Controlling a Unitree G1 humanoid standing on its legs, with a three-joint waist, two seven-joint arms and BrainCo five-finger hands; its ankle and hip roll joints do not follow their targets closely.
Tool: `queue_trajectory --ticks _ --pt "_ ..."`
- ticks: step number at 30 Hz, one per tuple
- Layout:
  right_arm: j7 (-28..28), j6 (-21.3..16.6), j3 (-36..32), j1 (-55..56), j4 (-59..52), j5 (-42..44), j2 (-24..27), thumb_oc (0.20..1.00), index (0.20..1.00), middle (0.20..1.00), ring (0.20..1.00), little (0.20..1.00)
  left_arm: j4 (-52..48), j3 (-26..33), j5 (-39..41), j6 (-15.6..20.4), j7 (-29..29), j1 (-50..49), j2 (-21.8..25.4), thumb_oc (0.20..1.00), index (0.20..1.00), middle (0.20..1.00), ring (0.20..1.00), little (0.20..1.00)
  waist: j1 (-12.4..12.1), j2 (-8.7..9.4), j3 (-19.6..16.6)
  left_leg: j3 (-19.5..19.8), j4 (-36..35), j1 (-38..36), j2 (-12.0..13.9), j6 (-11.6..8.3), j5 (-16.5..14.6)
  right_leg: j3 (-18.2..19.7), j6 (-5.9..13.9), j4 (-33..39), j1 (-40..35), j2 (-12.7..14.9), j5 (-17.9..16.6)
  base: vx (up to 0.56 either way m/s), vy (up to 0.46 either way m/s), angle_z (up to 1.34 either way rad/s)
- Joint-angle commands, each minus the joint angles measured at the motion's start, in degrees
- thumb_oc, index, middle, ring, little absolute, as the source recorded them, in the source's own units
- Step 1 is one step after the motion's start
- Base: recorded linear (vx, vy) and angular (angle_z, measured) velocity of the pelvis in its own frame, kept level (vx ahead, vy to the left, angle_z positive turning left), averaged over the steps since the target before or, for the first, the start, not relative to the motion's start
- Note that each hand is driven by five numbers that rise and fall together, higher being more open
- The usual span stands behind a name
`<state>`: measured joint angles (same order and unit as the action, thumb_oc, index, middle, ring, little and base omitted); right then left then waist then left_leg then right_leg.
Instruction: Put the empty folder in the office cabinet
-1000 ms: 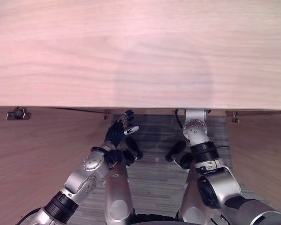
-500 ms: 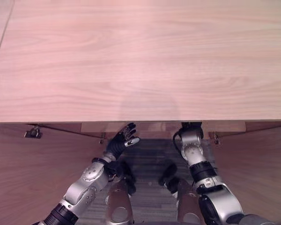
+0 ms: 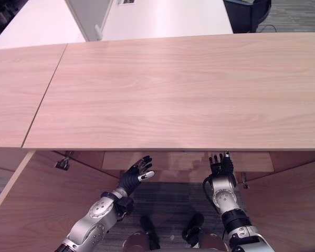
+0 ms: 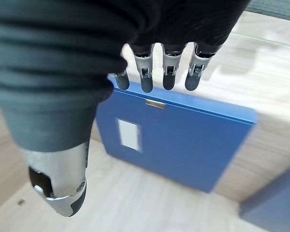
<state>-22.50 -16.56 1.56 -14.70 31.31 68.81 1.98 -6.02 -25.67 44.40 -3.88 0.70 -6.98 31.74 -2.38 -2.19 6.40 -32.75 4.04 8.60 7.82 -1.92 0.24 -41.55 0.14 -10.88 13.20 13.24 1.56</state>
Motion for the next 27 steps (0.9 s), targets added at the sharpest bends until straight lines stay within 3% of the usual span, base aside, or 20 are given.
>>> queue_trajectory --ticks 1,7,18,23,27 --pt "1.2 -0.1 -1.1 -2.6 -2.6 1.0 -1.7 1.0 1.0 1.0 1.0 1.0 -5.5 2.7 -1.6 2.0 -0.8 -1.2 2.9 1.0 1.0 1.0 1.0 1.0 -0.4 2.9 0.5 1.8 4.2 -0.8 -0.4 -0.65 -6.7 0.5 7.58 13.1 -4.5 -0.4 -7.0 -0.03 0.064 0.09" --pt "0.4 1.0 -2.9 -3.3 1.1 0.2 -2.1 1.0 1.0 1.0 1.0 1.0 -5.4 2.9 -1.9 1.8 -1.7 -1.3 4.0 1.0 1.0 1.0 1.0 1.0 -0.5 2.23 -1.4 4.1 2.0 -1.8 -3.3 0.62 -6.8 -0.9 8.97 11.8 -4.9 2.8 -8.5 -0.02 0.08 0.09" --pt "0.1 2.3 -4.6 -2.9 2.1 -1.0 -2.1 1.0 1.0 1.0 1.0 1.0 -6.3 2.7 -0.8 1.5 -2.2 -2.0 4.3 1.0 1.0 1.0 1.0 1.0 0.3 1.57 -4.4 5.9 0.6 -3.2 -5.9 2.25 -6.8 -2.4 11.03 11.6 -6.1 5.9 -11.2 -0.02 0.078 0.09" --pt "0.1 3.4 -7.2 -0.1 2.8 -1.3 -2.4 1.0 1.0 1.0 1.0 1.0 -7.2 1.7 -0.5 0.8 -3.0 -2.4 4.6 1.0 1.0 1.0 1.0 1.0 1.4 0.83 -5.7 8.1 -2.7 -5.5 -8.5 3.32 -6.2 -3.9 13.19 9.7 -7.5 9.5 -12.8 -0.06 0.173 0.17" --pt "0.1 3.9 -8.4 0.8 3.2 -1.6 -2.6 1.0 1.0 1.0 1.0 1.0 -7.1 1.8 -0.1 0.8 -3.3 -3.1 4.6 1.0 1.0 1.0 1.0 1.0 1.9 0.61 -5.8 9.3 -3.3 -6.2 -9.3 3.81 -5.9 -4.2 13.84 7.6 -7.6 11.0 -13.2 -0.05 0.09 0.17"
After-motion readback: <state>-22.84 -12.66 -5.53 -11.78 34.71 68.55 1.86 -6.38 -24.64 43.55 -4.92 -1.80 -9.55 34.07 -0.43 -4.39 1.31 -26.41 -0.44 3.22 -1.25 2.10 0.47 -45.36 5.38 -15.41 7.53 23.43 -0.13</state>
